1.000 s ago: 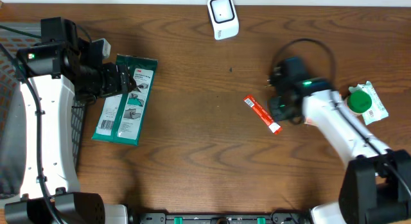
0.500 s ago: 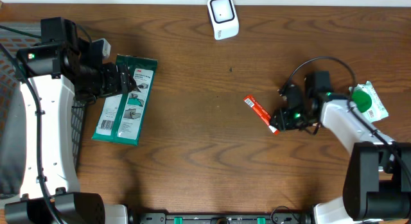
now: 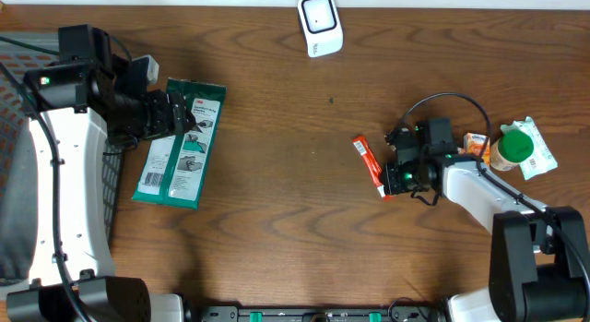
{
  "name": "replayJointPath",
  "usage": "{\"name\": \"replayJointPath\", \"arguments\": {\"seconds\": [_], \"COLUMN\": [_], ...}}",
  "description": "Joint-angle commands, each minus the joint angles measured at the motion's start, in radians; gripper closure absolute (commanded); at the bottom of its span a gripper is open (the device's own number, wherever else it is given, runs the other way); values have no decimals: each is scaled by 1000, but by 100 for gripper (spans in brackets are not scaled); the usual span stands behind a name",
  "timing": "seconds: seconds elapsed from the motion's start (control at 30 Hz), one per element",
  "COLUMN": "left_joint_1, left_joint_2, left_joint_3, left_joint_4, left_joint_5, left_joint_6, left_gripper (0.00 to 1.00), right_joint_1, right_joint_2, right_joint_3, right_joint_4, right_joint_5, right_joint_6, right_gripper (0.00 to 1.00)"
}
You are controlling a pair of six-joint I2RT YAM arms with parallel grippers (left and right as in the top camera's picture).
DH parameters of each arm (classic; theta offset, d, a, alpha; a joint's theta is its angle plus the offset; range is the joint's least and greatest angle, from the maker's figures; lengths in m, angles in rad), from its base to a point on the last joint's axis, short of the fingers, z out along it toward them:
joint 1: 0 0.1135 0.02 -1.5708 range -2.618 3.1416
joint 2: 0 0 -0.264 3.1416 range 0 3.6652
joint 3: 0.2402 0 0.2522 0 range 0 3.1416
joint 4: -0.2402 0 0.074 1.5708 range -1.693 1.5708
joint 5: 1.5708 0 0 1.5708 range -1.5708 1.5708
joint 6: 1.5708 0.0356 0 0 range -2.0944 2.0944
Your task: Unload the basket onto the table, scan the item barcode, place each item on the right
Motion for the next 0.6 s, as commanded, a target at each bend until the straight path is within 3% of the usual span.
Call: {"name": "replayJointPath", "arguments": {"seconds": [0.0, 0.17, 0.27, 0.47, 0.57], "left_joint_1": [0, 0, 0, 0, 0], "left_joint_2": [-13, -13, -13, -13, -13], "left_joint_3": [0, 0, 0, 0, 0], "left_joint_4": [-3, -3, -3, -3, -3], "left_joint_5": [5, 5, 5, 5, 5], "left_joint_6": [-5, -5, -5, -5, -5], "left_gripper": [13, 13, 13, 13, 13], "right_joint_1": [47, 155, 309, 594, 619], "right_joint_2": [-21, -110, -146, -66, 0], "right_joint_3": [49, 147, 190, 171, 169], "right_joint_4": [-69, -170, -244, -263, -251], "right_joint_5": [205, 587, 953, 1337, 1326], "right_joint_6": [13, 37, 109, 122, 122], "right_gripper": [99, 99, 99, 99, 76]}}
